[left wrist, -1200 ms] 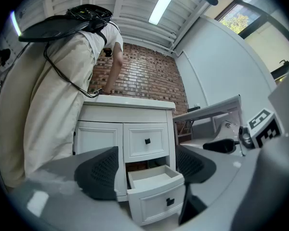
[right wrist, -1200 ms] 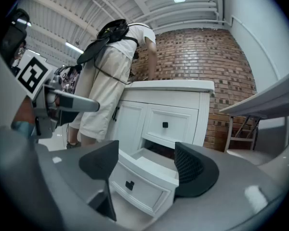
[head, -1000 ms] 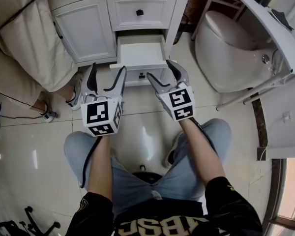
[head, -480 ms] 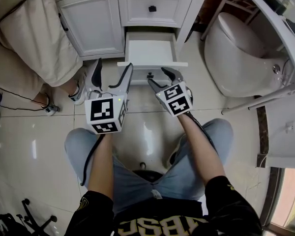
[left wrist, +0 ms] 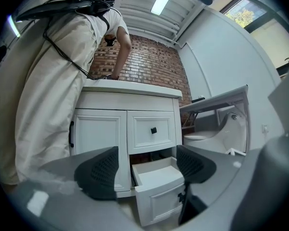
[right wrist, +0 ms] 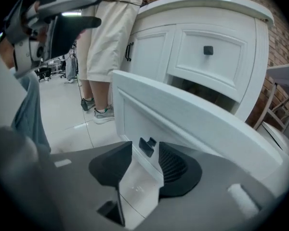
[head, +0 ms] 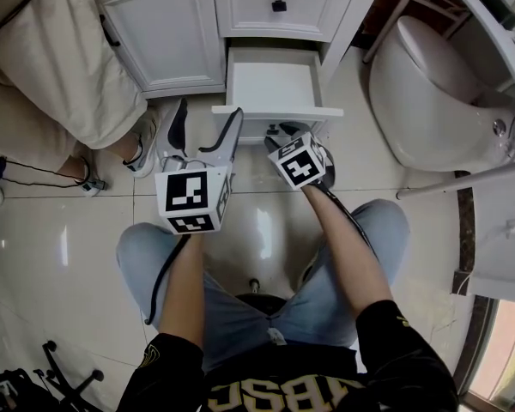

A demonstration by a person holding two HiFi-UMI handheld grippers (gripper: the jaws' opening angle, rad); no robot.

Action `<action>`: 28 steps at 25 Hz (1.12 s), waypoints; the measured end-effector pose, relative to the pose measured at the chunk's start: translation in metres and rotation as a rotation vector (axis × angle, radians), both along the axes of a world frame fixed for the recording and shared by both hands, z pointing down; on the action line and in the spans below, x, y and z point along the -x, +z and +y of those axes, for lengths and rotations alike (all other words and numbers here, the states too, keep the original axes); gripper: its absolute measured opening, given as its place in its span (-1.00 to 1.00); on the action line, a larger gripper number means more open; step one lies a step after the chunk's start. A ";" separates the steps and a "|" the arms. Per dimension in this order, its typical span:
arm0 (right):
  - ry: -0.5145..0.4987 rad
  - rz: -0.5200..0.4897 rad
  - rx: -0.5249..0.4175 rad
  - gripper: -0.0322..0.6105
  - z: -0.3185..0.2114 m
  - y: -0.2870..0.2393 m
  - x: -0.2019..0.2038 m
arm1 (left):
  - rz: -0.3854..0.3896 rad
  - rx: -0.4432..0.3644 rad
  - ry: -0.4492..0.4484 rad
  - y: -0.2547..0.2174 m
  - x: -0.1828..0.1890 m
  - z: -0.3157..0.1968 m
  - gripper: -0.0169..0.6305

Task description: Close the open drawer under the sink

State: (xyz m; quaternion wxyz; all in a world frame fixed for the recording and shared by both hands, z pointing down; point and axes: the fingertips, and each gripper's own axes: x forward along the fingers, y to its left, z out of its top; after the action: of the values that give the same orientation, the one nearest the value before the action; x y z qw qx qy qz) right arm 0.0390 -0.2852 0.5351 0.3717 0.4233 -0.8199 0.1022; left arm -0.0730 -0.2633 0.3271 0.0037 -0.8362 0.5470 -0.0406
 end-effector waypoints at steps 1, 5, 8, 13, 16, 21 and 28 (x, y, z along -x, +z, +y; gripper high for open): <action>-0.003 0.012 0.006 -0.39 -0.003 0.005 0.001 | -0.005 0.003 0.000 0.002 0.000 -0.001 0.24; -0.012 0.080 -0.026 -0.58 -0.021 0.009 0.001 | -0.016 0.019 -0.001 0.009 0.003 -0.007 0.24; -0.003 0.089 -0.044 -0.58 -0.041 0.008 0.001 | -0.004 0.033 -0.001 0.012 0.007 -0.012 0.24; 0.027 0.103 -0.050 -0.57 -0.071 0.006 -0.002 | 0.036 0.059 0.015 0.016 0.009 -0.020 0.24; 0.038 0.081 -0.049 -0.57 -0.091 0.006 -0.002 | 0.060 0.075 0.025 0.019 0.011 -0.028 0.24; 0.024 0.080 -0.066 -0.57 -0.133 0.004 -0.009 | 0.094 0.081 0.034 0.018 0.012 -0.041 0.24; 0.034 -0.031 -0.060 -0.58 -0.186 0.004 -0.013 | 0.091 0.083 -0.002 0.016 0.037 -0.055 0.24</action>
State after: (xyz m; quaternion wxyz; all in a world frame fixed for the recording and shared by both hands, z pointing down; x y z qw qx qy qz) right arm 0.0520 -0.4711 0.5392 0.3443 0.4464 -0.8210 0.0906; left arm -0.1103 -0.3188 0.3430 -0.0557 -0.8359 0.5454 -0.0252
